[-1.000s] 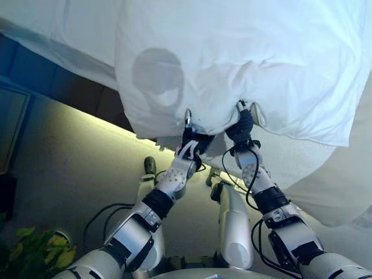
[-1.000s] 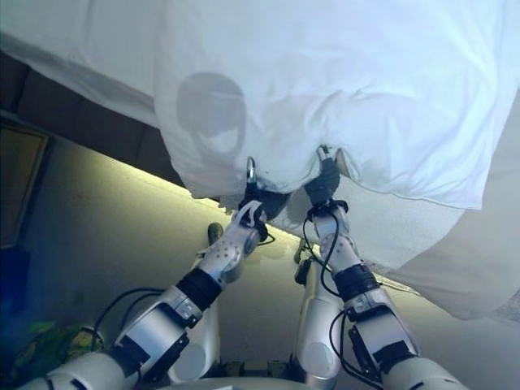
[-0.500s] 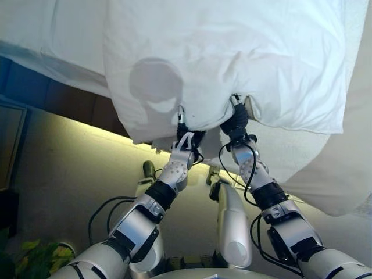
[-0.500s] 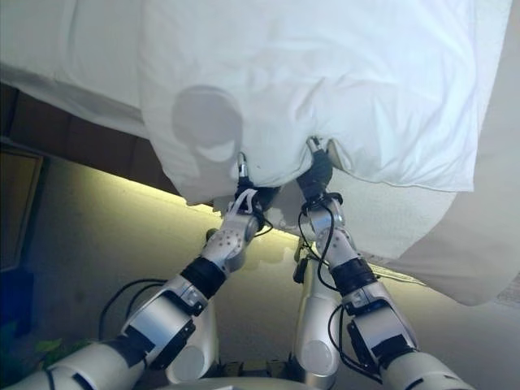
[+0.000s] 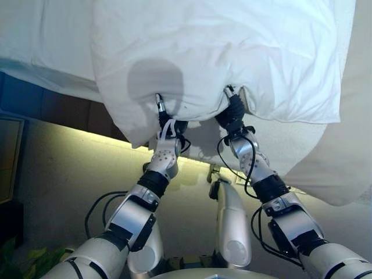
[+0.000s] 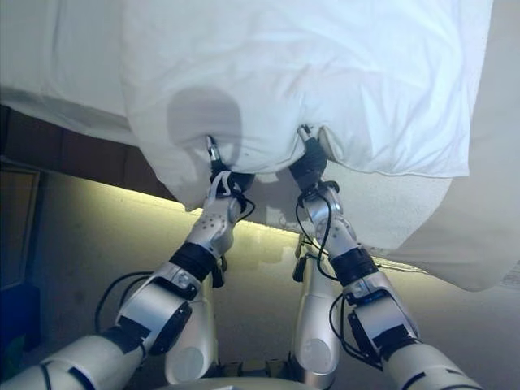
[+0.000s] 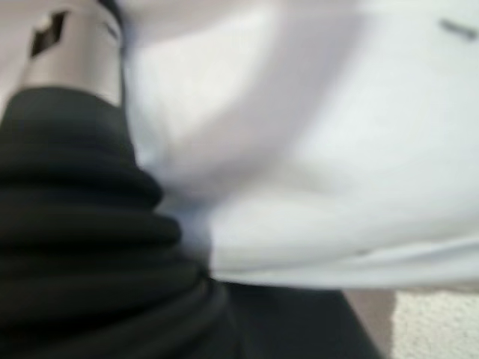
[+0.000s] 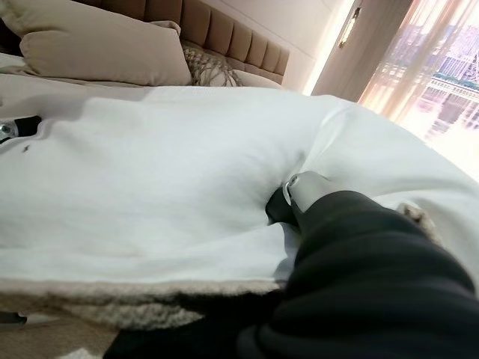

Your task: Make the bed neatly

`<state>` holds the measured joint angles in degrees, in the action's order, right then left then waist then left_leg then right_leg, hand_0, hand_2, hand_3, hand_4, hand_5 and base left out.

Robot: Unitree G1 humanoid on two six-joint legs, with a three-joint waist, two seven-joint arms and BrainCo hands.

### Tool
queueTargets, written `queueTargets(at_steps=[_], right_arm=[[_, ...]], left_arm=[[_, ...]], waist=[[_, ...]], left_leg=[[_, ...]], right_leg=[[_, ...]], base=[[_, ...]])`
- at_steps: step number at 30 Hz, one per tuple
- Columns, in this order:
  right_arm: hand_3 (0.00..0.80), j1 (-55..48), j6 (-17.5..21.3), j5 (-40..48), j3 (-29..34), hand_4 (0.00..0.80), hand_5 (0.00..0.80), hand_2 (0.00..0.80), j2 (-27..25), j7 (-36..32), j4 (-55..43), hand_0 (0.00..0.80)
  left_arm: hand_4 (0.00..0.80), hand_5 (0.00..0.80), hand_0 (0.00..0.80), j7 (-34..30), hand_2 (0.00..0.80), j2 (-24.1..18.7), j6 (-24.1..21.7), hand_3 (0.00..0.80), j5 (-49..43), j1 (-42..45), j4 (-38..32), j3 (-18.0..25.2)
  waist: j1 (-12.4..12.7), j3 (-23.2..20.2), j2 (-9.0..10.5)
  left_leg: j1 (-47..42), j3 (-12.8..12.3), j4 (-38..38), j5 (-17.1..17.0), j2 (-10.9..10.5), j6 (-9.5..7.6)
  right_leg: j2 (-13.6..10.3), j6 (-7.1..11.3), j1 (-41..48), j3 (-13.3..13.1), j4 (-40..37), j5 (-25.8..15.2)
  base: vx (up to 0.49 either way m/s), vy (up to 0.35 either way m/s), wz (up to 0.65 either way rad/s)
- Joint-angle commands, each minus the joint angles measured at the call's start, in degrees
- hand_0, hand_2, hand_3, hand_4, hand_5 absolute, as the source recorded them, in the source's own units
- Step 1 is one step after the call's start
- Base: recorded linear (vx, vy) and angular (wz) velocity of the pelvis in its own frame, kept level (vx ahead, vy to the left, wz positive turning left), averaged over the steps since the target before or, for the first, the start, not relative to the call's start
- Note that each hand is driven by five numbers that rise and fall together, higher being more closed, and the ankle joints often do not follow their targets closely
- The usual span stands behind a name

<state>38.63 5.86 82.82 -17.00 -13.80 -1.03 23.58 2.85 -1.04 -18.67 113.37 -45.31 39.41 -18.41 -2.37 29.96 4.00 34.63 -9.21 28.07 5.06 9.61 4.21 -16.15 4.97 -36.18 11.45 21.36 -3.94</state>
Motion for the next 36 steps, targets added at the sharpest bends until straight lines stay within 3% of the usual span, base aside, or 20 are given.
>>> queueTargets(at_steps=[1,2,8,15,20,21,22,26,28,31,36], right_arm=[[0.8,2.78,2.03,1.46,1.61,0.8,0.8,0.8,-3.48,-2.73,-6.41,0.8],[0.8,2.58,2.27,1.38,1.53,0.8,0.8,0.8,-3.38,-2.6,-6.61,0.8],[0.8,0.06,3.84,1.3,1.4,0.8,0.8,0.8,-2.35,-2.48,-6.87,0.8],[0.8,-2.5,3.64,2.28,1.93,0.8,0.8,0.8,-1.16,-3.91,-4.66,0.8],[0.8,-4.08,5.7,6.92,1.94,0.8,0.8,0.8,0.34,-4.89,-0.56,0.8],[0.552,-4.21,6.57,7.36,2.02,0.552,0.552,0.552,0.54,-4.88,1.48,0.552],[0.0,-4.35,6.32,8.82,2.17,0.0,0.0,0.0,0.69,-5.44,3.95,0.0],[0.0,-4.05,1.8,22.88,5.02,0.0,0.0,0.0,0.3,-16.81,18.3,0.0],[0.0,-3.25,-3.33,30.18,8.72,0.0,0.0,0.0,-0.83,-23.86,25.26,0.0],[0.0,-2.23,-9.51,30.18,15.94,0.0,0.0,0.0,-2.81,-31.85,34.42,0.0],[0.0,-0.02,-13.67,30.18,23.79,0.0,0.0,0.0,-7.96,-33.78,44.01,0.0]], left_arm=[[0.094,0.094,0.094,-3.15,0.094,-1.58,-0.02,0.094,-0.37,-8.01,-4.08,1.36],[0.787,0.787,0.787,-3.09,0.787,-1.81,0.04,0.787,-0.37,-8.21,-4.11,1.2],[0.8,0.8,0.8,-4.5,0.8,-3.23,0.31,0.8,-0.81,-7.37,-4.62,-0.23],[0.8,0.8,0.8,-5.02,0.8,-2.57,1.84,0.8,-13.43,-3.33,-8.03,-0.95],[0.8,0.8,0.8,-3.23,0.8,-4.08,6.0,0.8,-23.29,-1.11,-12.23,-1.8],[0.8,0.8,0.8,-2.96,0.8,-4.49,7.32,0.8,-24.69,-0.8,-12.72,-2.0],[0.8,0.8,0.8,-2.54,0.8,-5.08,8.57,0.8,-25.76,-0.55,-13.38,-2.1],[0.8,0.8,0.8,-3.54,0.8,-7.19,12.49,0.8,-29.25,1.4,-15.19,-0.78],[0.8,0.8,0.8,-5.2,0.8,-8.58,13.97,0.8,-29.86,2.69,-15.45,0.44],[0.8,0.8,0.8,-7.96,0.8,-9.9,16.91,0.8,-27.47,4.79,-16.0,1.67],[0.8,0.8,0.8,-9.03,0.8,-12.26,19.62,0.8,-23.88,5.69,-17.26,2.81]], waist=[[-0.47,-1.58,-2.23],[-0.37,-1.54,-2.13],[0.13,-0.99,-1.75],[1.05,-0.51,-2.29],[2.52,-0.26,-2.11],[2.79,-0.18,-2.16],[3.07,-0.17,-2.29],[4.5,-0.17,-3.62],[5.15,-0.17,-4.58],[5.83,-0.17,-6.18],[6.67,-0.17,-7.82]], left_leg=[[2.55,3.83,-4.08,-8.78,2.59,4.57],[2.55,3.93,-4.18,-8.84,2.55,4.55],[3.23,4.08,-4.25,-10.35,2.18,3.92],[3.42,4.83,-3.68,-9.82,1.37,3.6],[4.2,5.58,-3.18,-9.58,0.94,3.4],[4.3,5.63,-3.17,-9.61,0.88,3.35],[4.37,5.66,-3.17,-9.62,0.8,3.28],[4.64,5.68,-2.96,-9.07,0.12,2.94],[4.87,5.69,-2.63,-8.72,-0.14,3.02],[5.01,5.78,-2.4,-8.35,-0.63,3.08],[5.18,5.88,-2.47,-8.16,-1.24,3.18]], right_leg=[[-4.95,7.03,4.93,-1.82,-1.4,-0.62],[-4.92,7.05,5.0,-1.73,-1.48,-0.66],[-5.18,6.44,5.06,-0.88,-2.27,-2.41],[-5.48,6.38,5.48,-0.48,-2.05,-2.34],[-5.71,6.41,5.63,0.15,-2.07,-2.67],[-5.74,6.44,5.66,0.32,-2.11,-2.84],[-5.78,6.47,5.67,0.45,-2.12,-2.96],[-6.42,6.51,5.32,1.06,-1.7,-2.95],[-6.88,6.56,4.97,1.22,-1.18,-2.7],[-7.48,6.79,4.52,1.16,-0.59,-2.36],[-8.15,7.24,3.88,1.05,0.25,-1.91]], base=[[-0.003,-0.03,0.01],[-0.002,-0.041,0.02],[-0.04,-0.038,0.02],[0.013,-0.015,0.03],[0.009,-0.064,0.04],[0.006,-0.06,0.1],[0.006,-0.039,0.06],[0.0,0.0,0.0],[-0.002,0.017,0.03],[-0.007,0.042,0.05],[-0.011,0.019,0.09]])
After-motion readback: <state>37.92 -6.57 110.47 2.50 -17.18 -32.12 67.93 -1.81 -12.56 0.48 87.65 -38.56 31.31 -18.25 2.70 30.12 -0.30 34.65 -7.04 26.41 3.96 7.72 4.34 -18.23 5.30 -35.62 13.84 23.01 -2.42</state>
